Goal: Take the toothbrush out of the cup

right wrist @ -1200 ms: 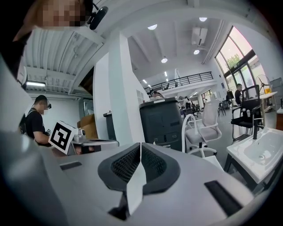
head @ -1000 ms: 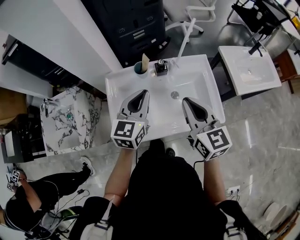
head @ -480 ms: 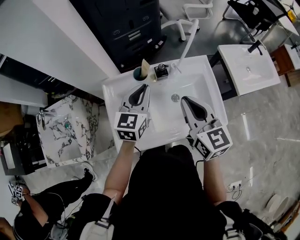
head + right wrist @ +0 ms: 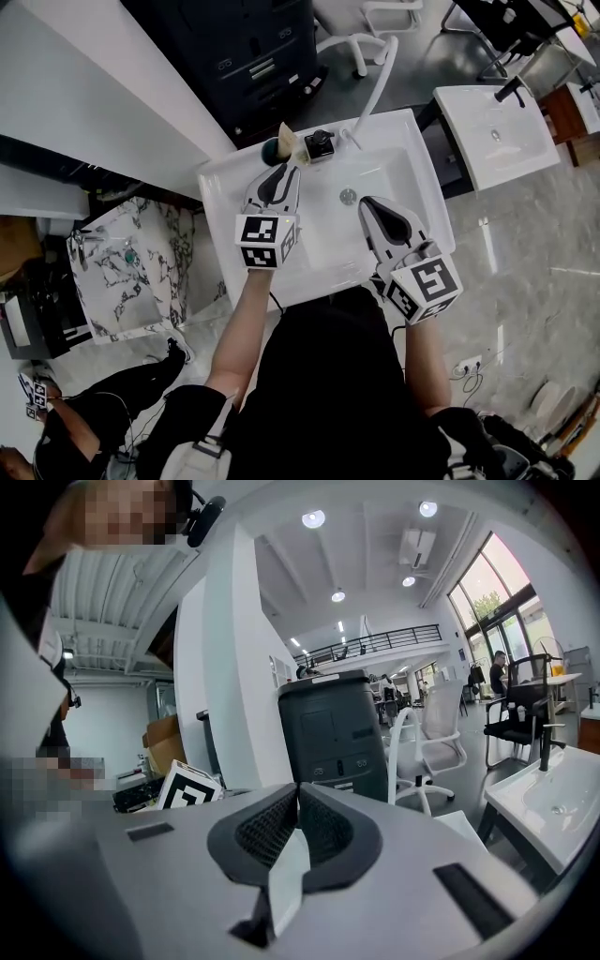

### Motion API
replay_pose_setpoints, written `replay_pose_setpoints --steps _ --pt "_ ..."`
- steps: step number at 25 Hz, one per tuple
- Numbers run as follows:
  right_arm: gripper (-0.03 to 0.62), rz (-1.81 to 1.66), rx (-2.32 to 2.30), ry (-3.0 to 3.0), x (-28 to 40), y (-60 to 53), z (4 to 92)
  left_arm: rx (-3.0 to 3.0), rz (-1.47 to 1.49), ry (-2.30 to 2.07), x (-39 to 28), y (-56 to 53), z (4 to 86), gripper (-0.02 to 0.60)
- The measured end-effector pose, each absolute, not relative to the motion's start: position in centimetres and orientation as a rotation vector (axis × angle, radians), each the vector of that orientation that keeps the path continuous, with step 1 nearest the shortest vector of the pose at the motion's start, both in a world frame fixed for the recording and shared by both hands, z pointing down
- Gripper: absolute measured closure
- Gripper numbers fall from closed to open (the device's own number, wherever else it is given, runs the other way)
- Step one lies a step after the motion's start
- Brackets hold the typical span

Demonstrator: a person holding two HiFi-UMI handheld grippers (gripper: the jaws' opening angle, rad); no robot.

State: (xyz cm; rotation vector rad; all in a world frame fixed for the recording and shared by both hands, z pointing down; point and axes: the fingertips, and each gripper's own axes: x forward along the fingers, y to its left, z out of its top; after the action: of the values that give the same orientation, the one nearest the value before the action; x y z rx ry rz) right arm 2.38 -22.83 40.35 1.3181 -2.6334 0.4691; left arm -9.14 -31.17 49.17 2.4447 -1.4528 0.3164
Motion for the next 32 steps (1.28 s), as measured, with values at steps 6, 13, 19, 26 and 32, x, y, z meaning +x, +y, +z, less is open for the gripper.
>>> replay_pose_setpoints --steps 6,13,19,26,32 --pt "0.562 0.491 1.309 -2.620 2.3 -23.6 41.0 2.413 0.389 -1.475 -9.2 -33.0 51.8 0.465" --pt "0.562 0.523 1.319 -2.578 2.1 -24.3 41.9 2.378 0.453 -1.556 -9.3 -35.9 54.1 0.379" --pt "0.562 0.554 1.344 -2.537 3.0 -24.3 42.8 2.352 0.470 -1.616 -9.4 -37.8 55.2 0.368" --pt "0.562 0.573 1.365 -2.518 3.4 -24.6 43.1 2.316 0.505 -1.642 -10.0 -39.0 56.4 0.368" --pt "0.562 0.585 1.366 -2.508 3.4 -24.6 43.2 2.307 0.495 -1.650 -10.3 -39.2 56.6 0.401"
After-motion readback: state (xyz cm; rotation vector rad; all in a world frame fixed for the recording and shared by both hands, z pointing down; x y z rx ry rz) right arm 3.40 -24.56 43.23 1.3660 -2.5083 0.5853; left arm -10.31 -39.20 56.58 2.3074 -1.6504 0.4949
